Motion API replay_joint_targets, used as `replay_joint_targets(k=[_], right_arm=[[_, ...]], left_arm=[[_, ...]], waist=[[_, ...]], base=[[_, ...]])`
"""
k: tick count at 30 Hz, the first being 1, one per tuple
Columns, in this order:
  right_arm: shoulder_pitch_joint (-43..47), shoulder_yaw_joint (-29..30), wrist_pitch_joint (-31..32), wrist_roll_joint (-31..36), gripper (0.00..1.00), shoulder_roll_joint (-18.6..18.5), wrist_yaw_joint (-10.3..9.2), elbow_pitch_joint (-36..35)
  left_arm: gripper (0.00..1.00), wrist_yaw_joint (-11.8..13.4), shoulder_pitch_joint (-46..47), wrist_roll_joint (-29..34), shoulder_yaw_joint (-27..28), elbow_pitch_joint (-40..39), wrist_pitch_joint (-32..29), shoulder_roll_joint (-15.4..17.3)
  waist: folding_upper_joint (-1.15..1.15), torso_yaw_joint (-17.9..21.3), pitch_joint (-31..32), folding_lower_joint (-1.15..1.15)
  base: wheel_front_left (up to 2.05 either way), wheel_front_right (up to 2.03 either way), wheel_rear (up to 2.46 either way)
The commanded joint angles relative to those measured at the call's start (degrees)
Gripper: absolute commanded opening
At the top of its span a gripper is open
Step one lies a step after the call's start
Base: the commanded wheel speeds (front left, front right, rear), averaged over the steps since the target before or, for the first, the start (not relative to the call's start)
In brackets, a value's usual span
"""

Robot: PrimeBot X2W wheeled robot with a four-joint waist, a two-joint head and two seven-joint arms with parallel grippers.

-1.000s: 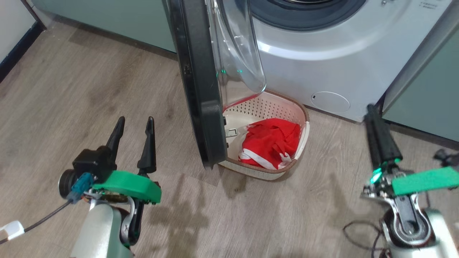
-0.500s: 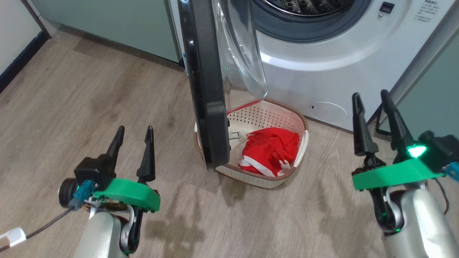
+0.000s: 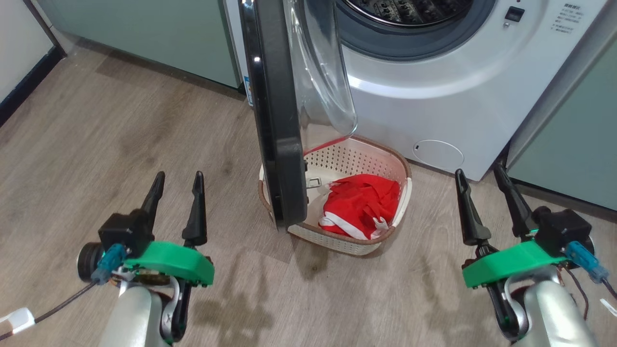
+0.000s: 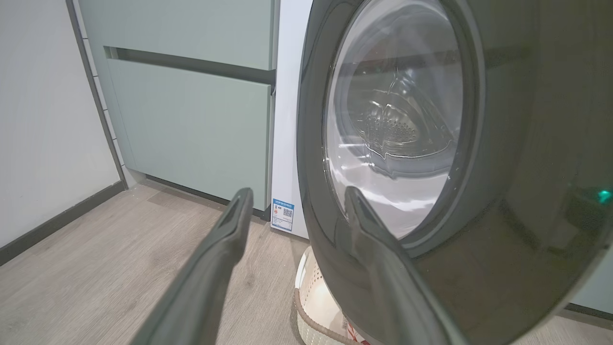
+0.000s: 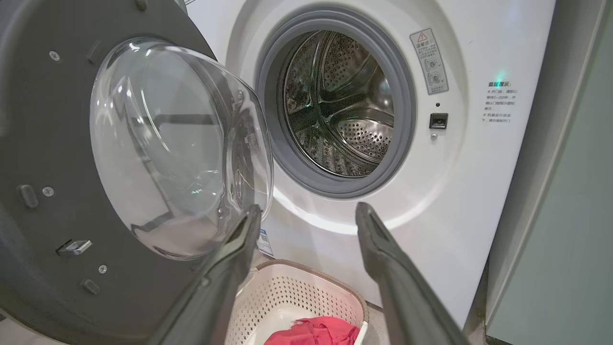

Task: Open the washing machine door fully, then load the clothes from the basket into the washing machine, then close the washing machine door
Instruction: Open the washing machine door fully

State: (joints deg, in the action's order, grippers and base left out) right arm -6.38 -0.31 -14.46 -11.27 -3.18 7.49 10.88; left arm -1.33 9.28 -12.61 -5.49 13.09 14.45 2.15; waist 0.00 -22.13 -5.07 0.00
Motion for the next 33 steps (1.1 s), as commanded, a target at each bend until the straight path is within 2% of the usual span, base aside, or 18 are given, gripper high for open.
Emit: replay_joint_targets(k=[1,7,16,28,29,30,33], right_arm=[[-1.28,-1.48,-0.51,-0.39,1.0,0.29,0.0,-1.37],[-1.88,-1.21,-0.52,-0.24,1.0,0.29,0.0,-0.54],[-2.28,-0.68,-0.53,6.15,1.0,0.3,0.0,-0.74],[-2.22,-0.61,-0.53,5.93,1.0,0.3,0.0,-0.88],[-2.22,-0.61,-0.53,5.78,1.0,0.3,0.0,-0.89],[-2.21,-0.62,-0.53,5.59,1.0,0.3,0.0,-0.89],[-2.21,-0.7,-0.53,5.24,1.0,0.3,0.0,-0.87]], left_arm=[[1.0,0.21,1.14,0.11,2.07,-1.65,0.55,0.81],[1.0,0.21,1.34,0.17,2.19,-1.49,0.55,0.93],[1.0,0.27,1.29,0.13,2.07,-1.24,0.55,0.92],[1.0,0.25,1.31,-0.08,1.89,-0.92,0.55,0.93],[0.47,0.16,1.32,-0.1,1.82,-0.81,0.55,0.98],[0.0,0.07,1.36,-0.11,1.78,-0.78,0.55,1.02],[0.0,-0.22,1.44,-0.14,1.58,-0.69,0.55,1.12]], waist=[[0.0,0.04,-0.02,0.0],[0.0,-0.01,-0.18,0.0],[0.0,-0.1,-0.4,0.0],[0.0,-0.12,-0.24,0.0],[0.0,-0.13,-0.21,0.0],[0.0,-0.14,-0.19,0.0],[0.0,-0.16,-0.19,0.0]], base=[[0.0,0.0,0.0],[0.0,0.0,0.0],[0.0,0.0,0.0],[0.0,0.0,0.0],[0.0,0.0,0.0],[0.0,0.0,0.0],[0.0,0.0,0.0]])
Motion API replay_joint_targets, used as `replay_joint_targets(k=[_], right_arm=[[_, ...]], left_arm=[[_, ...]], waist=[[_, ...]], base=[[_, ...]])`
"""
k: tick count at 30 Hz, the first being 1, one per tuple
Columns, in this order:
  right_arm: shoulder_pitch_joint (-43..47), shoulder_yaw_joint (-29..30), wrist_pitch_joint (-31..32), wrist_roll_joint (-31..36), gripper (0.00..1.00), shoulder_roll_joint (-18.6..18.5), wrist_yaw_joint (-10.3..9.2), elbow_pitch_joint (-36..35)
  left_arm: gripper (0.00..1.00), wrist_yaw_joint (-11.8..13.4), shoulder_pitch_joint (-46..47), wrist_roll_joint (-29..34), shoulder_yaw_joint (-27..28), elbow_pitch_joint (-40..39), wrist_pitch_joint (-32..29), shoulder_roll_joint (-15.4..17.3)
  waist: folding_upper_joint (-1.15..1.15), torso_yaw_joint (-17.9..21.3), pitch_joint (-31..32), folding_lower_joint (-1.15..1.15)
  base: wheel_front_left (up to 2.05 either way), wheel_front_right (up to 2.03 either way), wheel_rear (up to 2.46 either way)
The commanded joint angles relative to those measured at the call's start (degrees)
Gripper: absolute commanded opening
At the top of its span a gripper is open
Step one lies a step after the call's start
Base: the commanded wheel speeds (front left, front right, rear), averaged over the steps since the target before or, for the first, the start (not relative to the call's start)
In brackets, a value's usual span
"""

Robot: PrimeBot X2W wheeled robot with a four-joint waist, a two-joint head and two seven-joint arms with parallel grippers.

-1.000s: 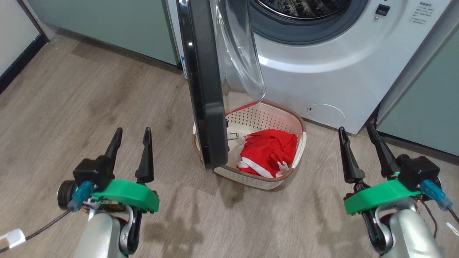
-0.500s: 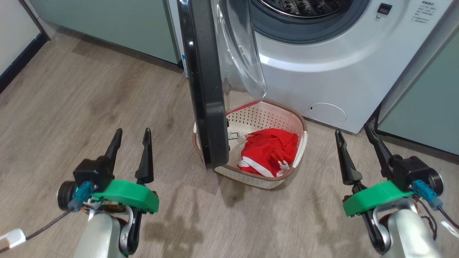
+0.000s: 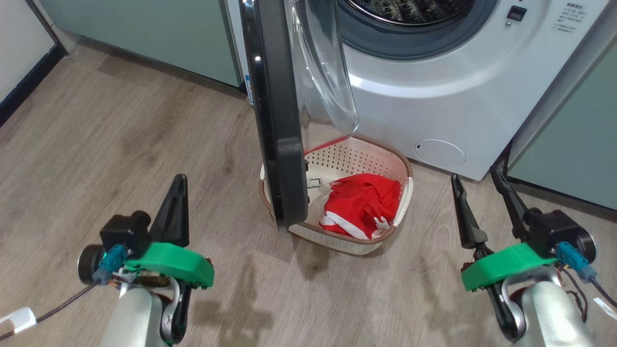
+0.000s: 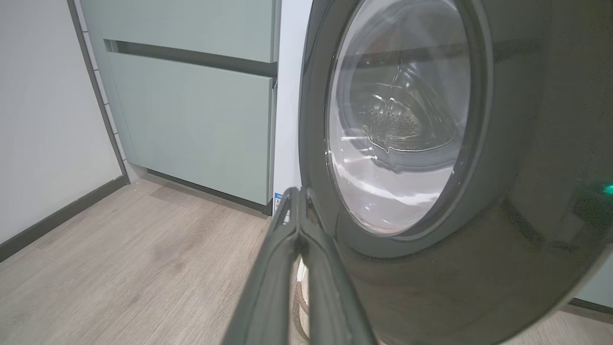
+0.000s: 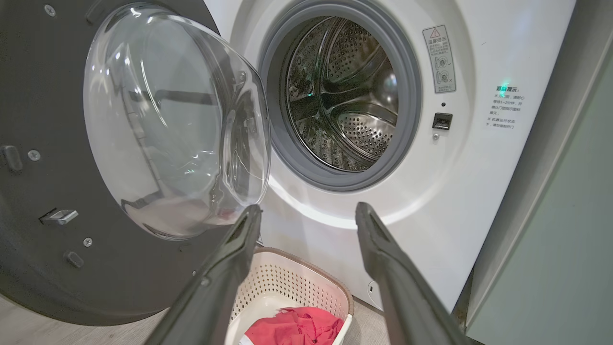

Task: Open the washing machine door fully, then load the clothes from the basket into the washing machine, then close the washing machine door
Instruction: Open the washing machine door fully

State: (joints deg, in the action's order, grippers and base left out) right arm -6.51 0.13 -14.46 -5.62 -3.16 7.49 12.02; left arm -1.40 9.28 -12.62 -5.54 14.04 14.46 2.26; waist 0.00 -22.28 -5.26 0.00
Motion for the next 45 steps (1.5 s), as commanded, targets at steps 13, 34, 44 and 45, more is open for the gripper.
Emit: replay_joint_targets(k=[13,34,44,45], right_arm=[[-2.15,-1.43,-0.53,-0.43,1.0,0.28,0.0,-1.47],[-2.07,-2.05,-0.53,-0.29,1.0,0.28,0.0,-1.37],[-2.84,-2.53,-0.53,-0.4,1.0,0.28,0.0,-0.75],[-2.92,-2.65,-0.53,-0.57,1.0,0.28,0.0,-0.61]], left_arm=[[0.0,-0.93,6.53,1.25,0.14,-5.53,0.54,1.94],[0.0,-1.46,16.79,0.28,-21.58,-24.95,-3.63,0.69],[0.0,-1.28,10.8,-4.85,-29.68,-15.36,-7.49,0.64],[0.0,-0.99,10.26,-5.01,-29.73,-14.3,-7.68,0.65]], waist=[[0.0,0.19,0.11,0.0],[0.0,2.92,-0.55,0.0],[0.0,2.95,-1.71,0.0],[0.0,3.01,-1.77,0.0]], base=[[0.0,0.0,0.0],[0.0,0.0,0.0],[0.0,0.0,0.0],[0.0,0.0,0.0]])
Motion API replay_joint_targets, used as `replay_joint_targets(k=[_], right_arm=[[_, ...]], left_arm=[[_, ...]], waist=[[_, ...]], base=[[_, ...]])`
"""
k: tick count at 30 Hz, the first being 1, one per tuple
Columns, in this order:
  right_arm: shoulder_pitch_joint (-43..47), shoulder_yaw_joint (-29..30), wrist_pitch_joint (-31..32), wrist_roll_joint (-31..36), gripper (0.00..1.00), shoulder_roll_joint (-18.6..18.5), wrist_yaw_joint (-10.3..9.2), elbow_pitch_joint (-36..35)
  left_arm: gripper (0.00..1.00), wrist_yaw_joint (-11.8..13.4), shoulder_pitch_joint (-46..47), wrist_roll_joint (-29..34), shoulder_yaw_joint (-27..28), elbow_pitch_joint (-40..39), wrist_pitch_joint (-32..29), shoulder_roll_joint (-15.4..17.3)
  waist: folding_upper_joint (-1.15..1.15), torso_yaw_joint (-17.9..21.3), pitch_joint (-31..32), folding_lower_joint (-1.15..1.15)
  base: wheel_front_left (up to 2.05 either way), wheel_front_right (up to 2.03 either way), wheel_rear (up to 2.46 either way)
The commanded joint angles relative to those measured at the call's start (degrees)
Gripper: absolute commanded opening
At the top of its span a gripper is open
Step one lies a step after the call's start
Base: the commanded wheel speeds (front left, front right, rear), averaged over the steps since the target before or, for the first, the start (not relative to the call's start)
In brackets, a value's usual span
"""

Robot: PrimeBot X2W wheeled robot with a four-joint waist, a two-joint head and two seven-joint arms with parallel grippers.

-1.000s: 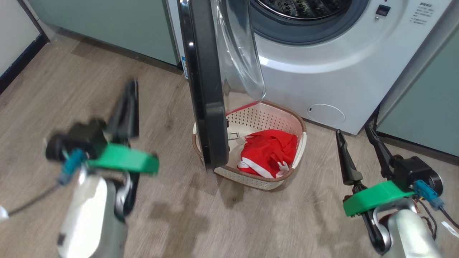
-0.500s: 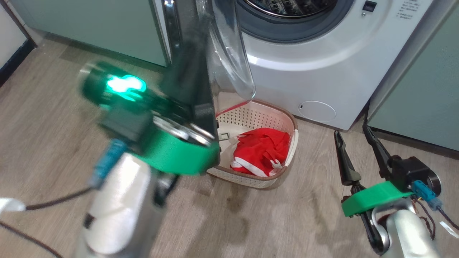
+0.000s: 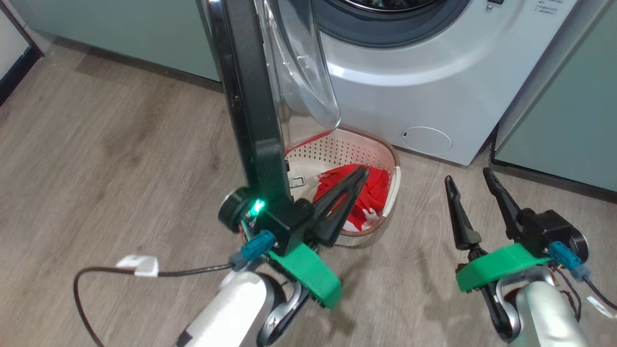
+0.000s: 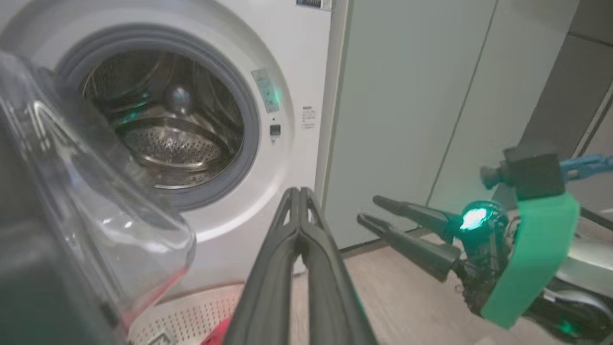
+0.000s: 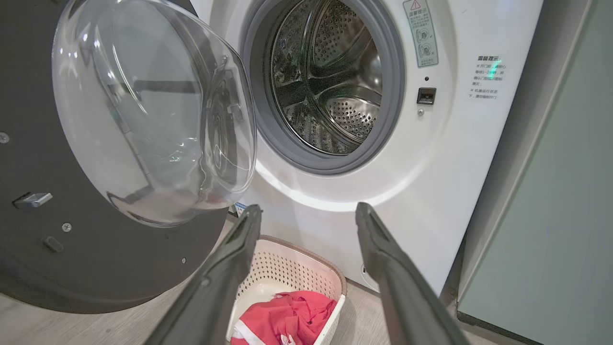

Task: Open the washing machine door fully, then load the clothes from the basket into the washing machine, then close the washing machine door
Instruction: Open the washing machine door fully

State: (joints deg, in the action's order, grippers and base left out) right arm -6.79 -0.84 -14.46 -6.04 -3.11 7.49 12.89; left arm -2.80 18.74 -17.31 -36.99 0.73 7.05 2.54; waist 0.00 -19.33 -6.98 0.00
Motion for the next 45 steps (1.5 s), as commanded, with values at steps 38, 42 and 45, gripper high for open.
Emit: replay_joint_targets(k=[38,42,45], right_arm=[[-3.2,-1.13,-0.15,-2.34,1.0,0.24,0.0,0.69],[-3.33,-1.51,0.01,-2.63,1.0,0.24,0.0,0.14],[-3.38,-1.64,0.17,-2.85,1.0,0.24,0.0,-0.11]], left_arm=[[0.0,8.94,-5.14,-4.35,11.07,6.36,3.27,5.64],[0.0,10.41,-6.01,-5.07,13.16,6.16,3.47,6.73],[0.0,11.63,-6.46,-5.89,15.12,6.03,3.94,7.26]], waist=[[0.0,-4.18,0.32,0.0],[0.0,-4.57,0.28,0.0],[0.0,-4.72,0.06,0.0]], base=[[0.0,0.0,0.0],[0.0,0.0,0.0],[0.0,0.0,0.0]])
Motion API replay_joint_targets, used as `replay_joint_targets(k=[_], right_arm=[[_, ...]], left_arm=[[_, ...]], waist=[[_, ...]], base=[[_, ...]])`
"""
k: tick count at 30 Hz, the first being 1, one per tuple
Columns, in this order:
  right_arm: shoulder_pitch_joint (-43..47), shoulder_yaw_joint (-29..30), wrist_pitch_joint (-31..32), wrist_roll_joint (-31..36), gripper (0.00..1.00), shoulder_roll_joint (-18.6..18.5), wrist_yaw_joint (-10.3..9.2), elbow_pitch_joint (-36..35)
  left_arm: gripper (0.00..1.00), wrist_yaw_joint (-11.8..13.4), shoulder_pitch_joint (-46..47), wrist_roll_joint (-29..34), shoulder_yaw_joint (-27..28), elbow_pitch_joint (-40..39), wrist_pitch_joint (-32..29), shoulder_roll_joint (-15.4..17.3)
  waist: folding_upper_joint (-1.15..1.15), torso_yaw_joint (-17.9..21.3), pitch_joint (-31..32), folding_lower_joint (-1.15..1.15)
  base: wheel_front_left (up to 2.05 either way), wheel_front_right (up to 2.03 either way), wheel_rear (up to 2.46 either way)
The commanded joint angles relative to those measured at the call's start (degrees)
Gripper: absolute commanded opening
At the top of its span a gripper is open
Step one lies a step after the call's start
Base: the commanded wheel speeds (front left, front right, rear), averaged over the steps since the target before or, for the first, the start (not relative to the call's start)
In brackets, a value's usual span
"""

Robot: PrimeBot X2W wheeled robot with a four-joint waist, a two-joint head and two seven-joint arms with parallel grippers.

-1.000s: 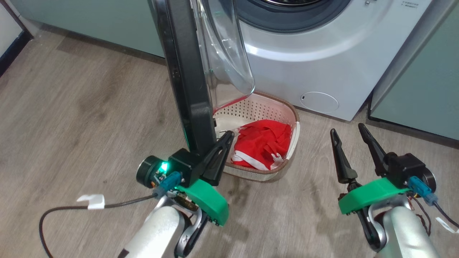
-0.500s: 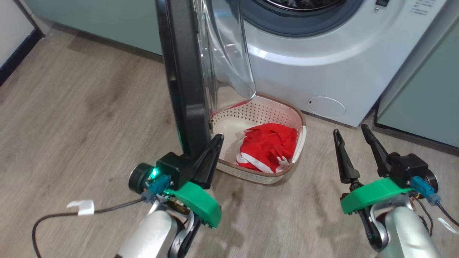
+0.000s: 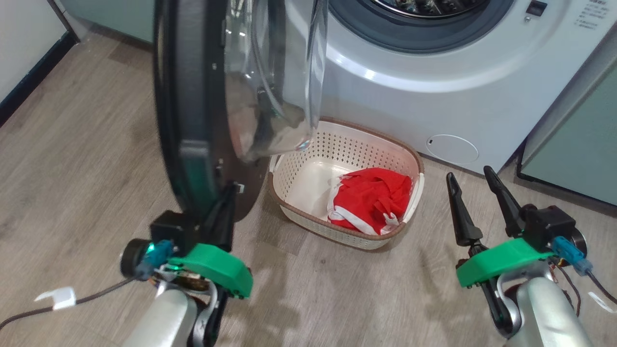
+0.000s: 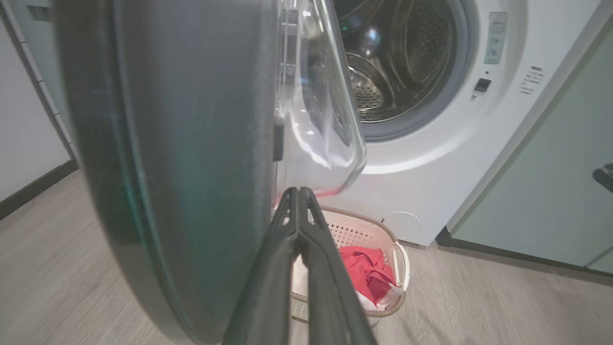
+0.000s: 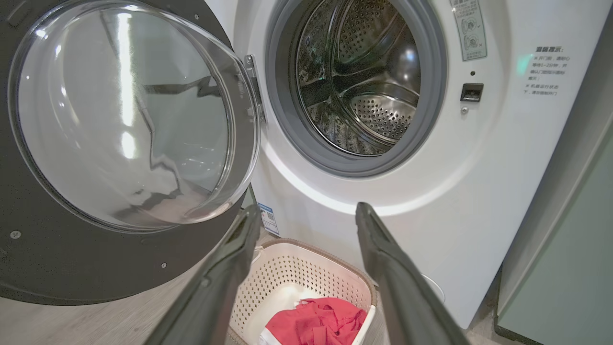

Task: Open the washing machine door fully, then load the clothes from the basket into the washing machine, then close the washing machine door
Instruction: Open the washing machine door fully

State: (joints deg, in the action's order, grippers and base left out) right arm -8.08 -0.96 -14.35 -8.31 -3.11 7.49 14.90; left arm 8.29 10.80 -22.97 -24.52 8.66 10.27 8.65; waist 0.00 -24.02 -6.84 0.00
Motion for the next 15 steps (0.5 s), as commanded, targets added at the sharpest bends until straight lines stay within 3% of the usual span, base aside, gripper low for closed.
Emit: replay_joint_targets(k=[1,15], right_arm=[[-2.1,-1.54,0.2,-0.74,1.0,0.24,0.0,-2.16],[-3.35,-2.17,1.51,-0.36,1.0,0.24,0.0,-2.88]], left_arm=[[0.0,0.97,1.45,-0.51,3.33,-1.9,0.91,1.25],[0.0,3.11,5.22,-5.16,13.98,2.5,3.87,3.26]], waist=[[0.0,-0.06,-0.17,0.0],[0.0,1.19,-2.85,0.0]], base=[[0.0,0.0,0.0],[0.0,0.0,0.0]])
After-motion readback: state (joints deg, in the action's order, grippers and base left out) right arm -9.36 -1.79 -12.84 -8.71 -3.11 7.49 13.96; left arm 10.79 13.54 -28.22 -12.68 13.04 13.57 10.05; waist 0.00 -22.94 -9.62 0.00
